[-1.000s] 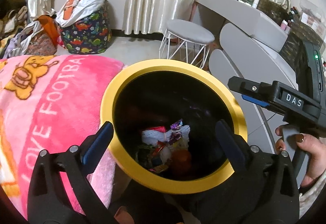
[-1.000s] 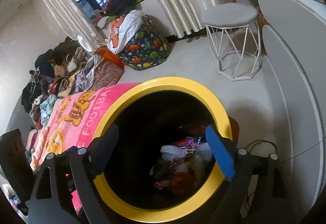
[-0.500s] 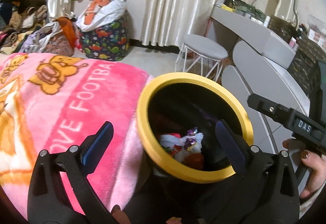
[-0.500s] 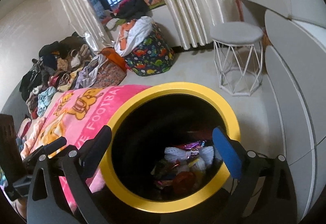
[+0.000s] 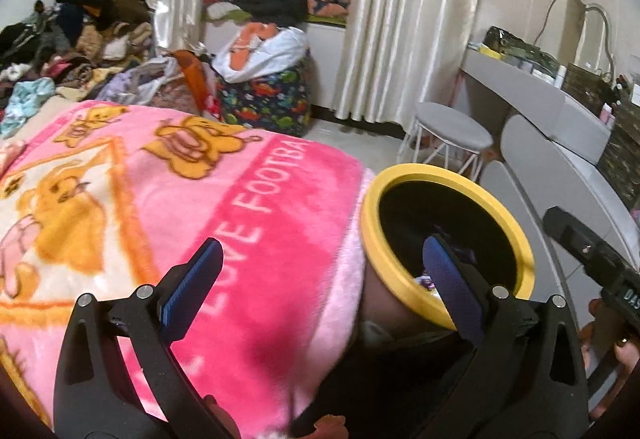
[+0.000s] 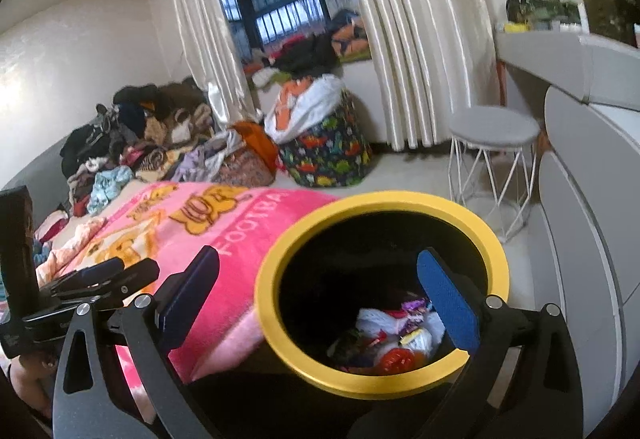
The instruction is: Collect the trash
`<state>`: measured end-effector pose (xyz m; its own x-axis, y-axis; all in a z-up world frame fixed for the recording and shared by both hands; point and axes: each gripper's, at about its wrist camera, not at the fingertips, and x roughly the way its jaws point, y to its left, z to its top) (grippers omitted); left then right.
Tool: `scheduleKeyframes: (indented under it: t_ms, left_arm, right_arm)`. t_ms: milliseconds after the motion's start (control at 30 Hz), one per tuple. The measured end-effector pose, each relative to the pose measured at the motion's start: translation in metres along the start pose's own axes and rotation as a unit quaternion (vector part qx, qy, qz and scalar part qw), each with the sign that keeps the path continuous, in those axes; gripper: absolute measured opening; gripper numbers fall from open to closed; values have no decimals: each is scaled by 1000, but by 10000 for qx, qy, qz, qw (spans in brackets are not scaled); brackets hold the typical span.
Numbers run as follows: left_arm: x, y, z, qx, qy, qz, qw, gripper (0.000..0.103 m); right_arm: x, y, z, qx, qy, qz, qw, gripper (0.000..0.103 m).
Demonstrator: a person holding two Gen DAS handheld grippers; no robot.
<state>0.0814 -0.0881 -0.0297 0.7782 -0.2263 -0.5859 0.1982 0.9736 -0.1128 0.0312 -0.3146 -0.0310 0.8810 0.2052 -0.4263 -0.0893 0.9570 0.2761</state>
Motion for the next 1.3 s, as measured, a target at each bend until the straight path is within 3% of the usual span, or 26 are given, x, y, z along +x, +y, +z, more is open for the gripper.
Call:
scheduleKeyframes:
  t_ms: [200,400,1300]
  left_arm:
    - [-26,16,-15,-76,-413,301,9987,92]
    - [-43,27,-23,-182,-703,474,9962,92]
    - [-50,27,-27,-158,-800,449,9957,92]
  right_arm:
    - [-21,22,-12,-325,-684,-140,9970,96]
    - [-30,30,-20,-427,-1071,-349,9927,96]
    - [-20,32,-33,-506,-958,-447,9931,97]
